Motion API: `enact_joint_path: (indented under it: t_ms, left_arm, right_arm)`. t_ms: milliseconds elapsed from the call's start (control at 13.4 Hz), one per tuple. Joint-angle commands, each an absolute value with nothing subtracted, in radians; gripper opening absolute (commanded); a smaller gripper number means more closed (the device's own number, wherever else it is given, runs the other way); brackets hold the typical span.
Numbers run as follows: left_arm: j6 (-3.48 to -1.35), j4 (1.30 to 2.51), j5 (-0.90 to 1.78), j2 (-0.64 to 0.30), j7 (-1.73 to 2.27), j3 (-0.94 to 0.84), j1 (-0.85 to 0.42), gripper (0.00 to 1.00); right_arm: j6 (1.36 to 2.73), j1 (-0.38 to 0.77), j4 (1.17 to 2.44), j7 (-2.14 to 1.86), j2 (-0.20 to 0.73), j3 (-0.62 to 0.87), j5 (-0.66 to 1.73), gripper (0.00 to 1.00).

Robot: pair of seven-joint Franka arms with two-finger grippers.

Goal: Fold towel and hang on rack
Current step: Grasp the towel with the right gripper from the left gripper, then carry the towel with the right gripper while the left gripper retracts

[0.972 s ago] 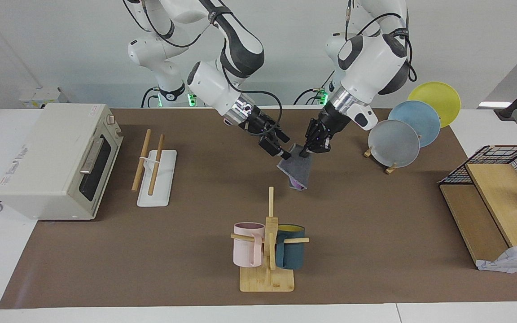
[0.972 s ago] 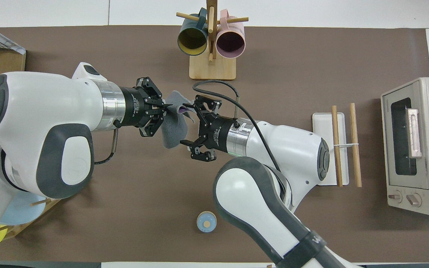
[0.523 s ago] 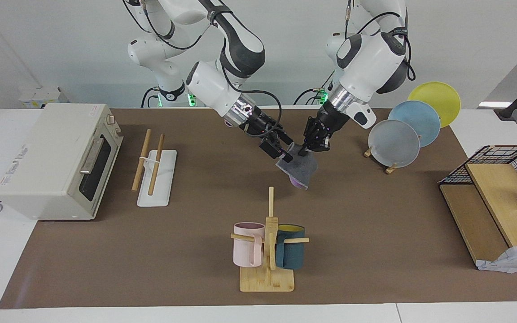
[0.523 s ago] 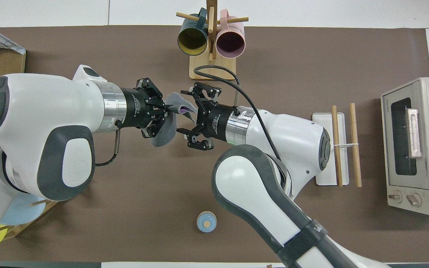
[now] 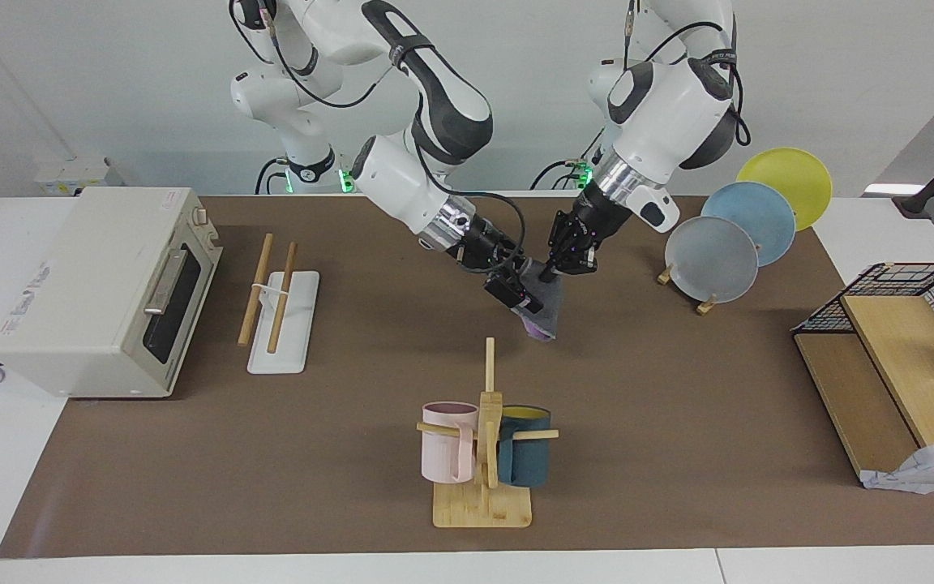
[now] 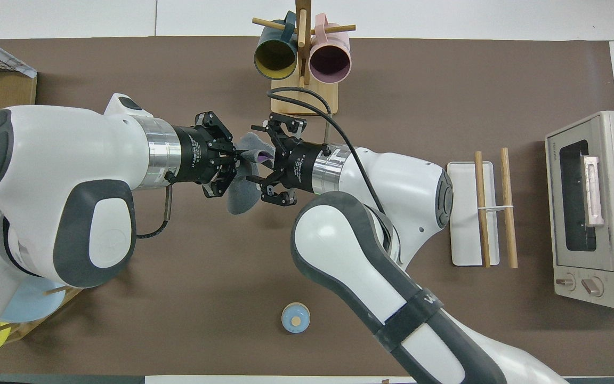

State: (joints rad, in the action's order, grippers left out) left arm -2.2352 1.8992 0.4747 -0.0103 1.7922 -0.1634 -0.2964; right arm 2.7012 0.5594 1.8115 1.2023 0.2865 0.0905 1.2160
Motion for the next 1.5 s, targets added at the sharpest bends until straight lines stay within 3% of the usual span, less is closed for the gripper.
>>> enact_joint_path:
  t_ms: [0,598,673,748,972,1196,1421]
  left_arm:
    - [-2.252,1.933,0.494,0.021,1.81,-0.15,-0.313,0.0]
    - [-2.25,1.931,0.494,0.021,1.807,-0.15,-0.313,0.0]
    - [-2.25,1.933,0.486,0.021,1.789,-0.15,-0.316,0.86]
    - [-2.253,1.931,0.476,0.021,1.783,-0.15,-0.325,1.0]
    - [-2.244,1.928,0.425,0.02,1.61,-0.15,-0.319,1.0]
    - [-2.189,1.925,0.393,0.02,1.296,-0.141,-0.24,1.0]
    - [-2.088,1.918,0.325,0.021,0.972,-0.14,-0.126,1.0]
  right_arm:
    - [2.704,0.555,1.798,1.175,0.291,0.095,1.216,0.0]
    - [2.7,0.557,1.799,1.16,0.291,0.095,1.172,0.0]
    - [2.689,0.557,1.799,1.16,0.29,0.095,1.143,0.0]
    - [2.668,0.557,1.799,1.16,0.29,0.094,1.102,0.0]
    - [2.582,0.548,1.799,1.158,0.285,0.087,0.886,0.0]
    - [2.345,0.46,1.799,1.123,0.243,0.087,0.536,0.0]
    - [2.165,0.332,1.825,0.998,0.18,0.086,0.473,0.0]
